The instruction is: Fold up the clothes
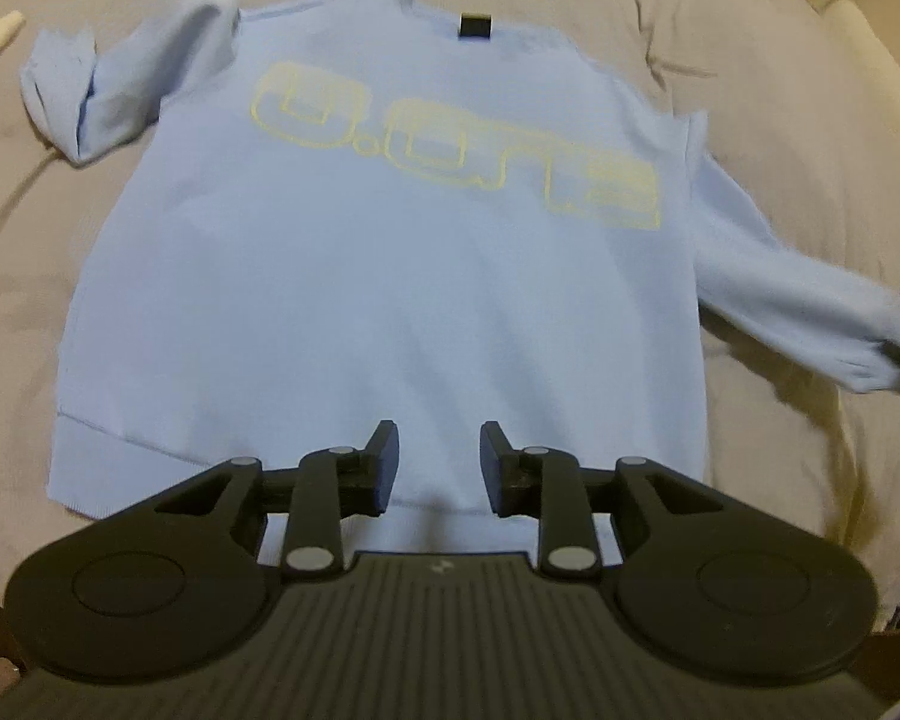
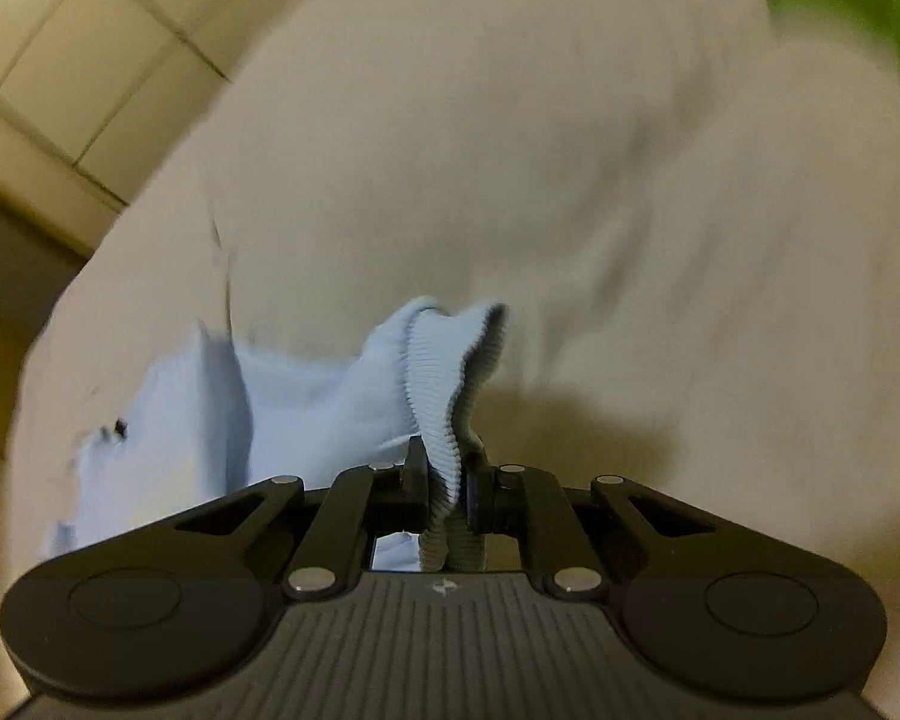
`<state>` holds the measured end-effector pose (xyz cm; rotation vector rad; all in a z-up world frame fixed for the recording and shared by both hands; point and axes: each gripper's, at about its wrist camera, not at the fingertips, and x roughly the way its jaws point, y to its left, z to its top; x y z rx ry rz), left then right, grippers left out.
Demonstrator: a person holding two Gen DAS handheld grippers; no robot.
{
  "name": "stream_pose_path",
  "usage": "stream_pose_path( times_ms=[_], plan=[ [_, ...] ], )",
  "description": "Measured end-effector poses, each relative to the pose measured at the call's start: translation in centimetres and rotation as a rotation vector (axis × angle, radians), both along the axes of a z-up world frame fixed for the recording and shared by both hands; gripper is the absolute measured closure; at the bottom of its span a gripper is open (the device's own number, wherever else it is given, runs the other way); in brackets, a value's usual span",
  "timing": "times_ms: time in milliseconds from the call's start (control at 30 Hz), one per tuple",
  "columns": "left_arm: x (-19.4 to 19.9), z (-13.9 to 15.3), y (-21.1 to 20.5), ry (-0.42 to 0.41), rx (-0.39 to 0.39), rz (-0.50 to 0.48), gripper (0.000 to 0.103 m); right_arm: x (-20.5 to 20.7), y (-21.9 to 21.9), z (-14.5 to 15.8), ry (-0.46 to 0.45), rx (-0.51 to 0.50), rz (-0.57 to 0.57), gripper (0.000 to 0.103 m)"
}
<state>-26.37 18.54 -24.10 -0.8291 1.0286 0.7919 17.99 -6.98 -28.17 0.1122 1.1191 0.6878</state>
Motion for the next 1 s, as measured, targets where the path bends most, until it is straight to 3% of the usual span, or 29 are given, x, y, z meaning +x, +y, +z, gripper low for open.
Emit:
stream_pose_path(
  times_ms=[67,133,233,333,433,567,667,833,1000],
  plan=[
    [0.5,0.3,0.1,-0.005,0.01,0.004,0.077,2.1,-0.9,2.9,-0.119,-0.026,0.007,0.092],
    [0.9,0.3,0.2,-0.007,0.012,0.004,0.074,4.4,-2.1,4.3,-0.183,-0.072,-0.009,0.092],
    [1.5,0.1,0.3,-0.004,0.008,0.002,0.073,7.2,-2.4,2.4,-0.126,-0.154,-0.033,0.087],
    [1.3,0.0,0.6,0.003,0.01,0.002,0.073,8.3,-0.6,-1.1,-0.083,-0.327,-0.065,0.058],
    [0.0,0.0,1.0,0.011,0.014,0.034,0.064,8.1,0.6,-3.8,-0.002,-0.515,-0.167,0.033],
    [-3.1,-0.9,2.0,0.026,0.003,0.111,0.061,4.2,0.7,-4.7,0.106,-0.492,-0.225,0.032],
    [-5.7,-1.8,3.3,0.032,-0.015,0.18,0.061,-1.2,4.0,-5.1,0.162,-0.436,-0.102,0.026],
    [-9.9,-2.5,6.8,0.038,-0.015,0.241,0.06,-11.9,12.2,-6.9,0.29,-0.326,0.154,0.026],
    [-14.6,-2.6,12.1,0.071,0.016,0.301,0.053,-21.8,21.9,-7.9,0.312,-0.317,0.335,0.026]
  ],
)
